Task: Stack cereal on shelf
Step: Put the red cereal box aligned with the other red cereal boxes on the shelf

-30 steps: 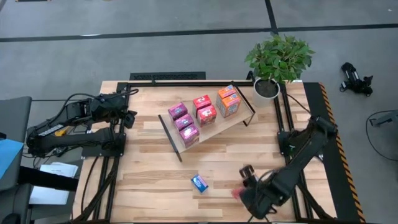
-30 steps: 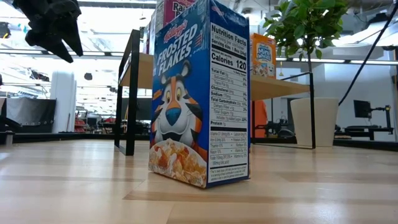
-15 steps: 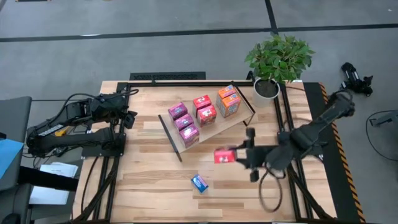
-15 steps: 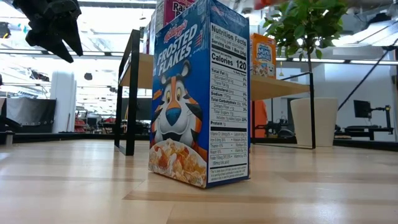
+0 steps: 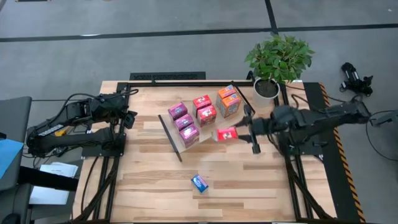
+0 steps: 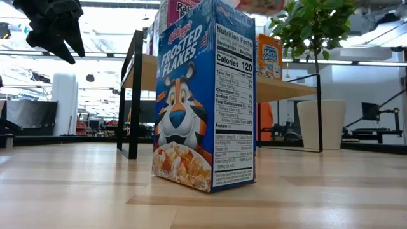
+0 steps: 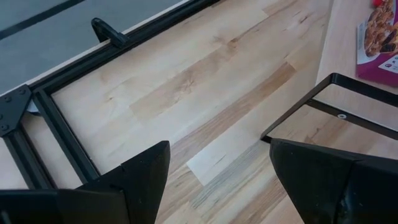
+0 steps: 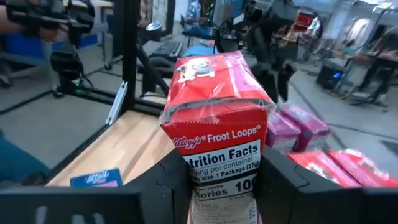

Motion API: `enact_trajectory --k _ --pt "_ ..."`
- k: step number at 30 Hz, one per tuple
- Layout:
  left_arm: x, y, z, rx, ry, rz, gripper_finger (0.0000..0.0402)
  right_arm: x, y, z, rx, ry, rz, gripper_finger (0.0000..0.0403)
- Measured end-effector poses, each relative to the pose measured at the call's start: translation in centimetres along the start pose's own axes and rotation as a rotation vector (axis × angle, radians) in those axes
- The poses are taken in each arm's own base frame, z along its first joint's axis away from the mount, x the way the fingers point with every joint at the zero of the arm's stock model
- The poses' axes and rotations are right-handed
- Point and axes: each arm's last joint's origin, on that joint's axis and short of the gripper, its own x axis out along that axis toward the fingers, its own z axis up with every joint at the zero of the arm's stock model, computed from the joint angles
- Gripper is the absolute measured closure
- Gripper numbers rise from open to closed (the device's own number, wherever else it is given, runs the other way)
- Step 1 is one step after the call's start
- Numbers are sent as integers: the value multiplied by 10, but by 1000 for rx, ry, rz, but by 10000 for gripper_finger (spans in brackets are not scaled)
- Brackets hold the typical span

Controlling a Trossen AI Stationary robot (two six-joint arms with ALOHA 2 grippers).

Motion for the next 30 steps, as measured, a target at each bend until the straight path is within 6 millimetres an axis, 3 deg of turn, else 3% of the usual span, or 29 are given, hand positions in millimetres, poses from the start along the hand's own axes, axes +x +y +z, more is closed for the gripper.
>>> enact_trajectory --k 7,18,24,30 --pt "0 0 0 0 -3 7 133 13 -33 -22 52 38 96 246" --pt "0 0 0 0 -3 8 133 45 -63 -61 89 126 199 246" --pt "0 0 0 -7 -3 8 133 44 -77 -65 103 107 194 246" --pt "0 0 0 -19 -3 8 133 42 -77 -68 135 136 198 249"
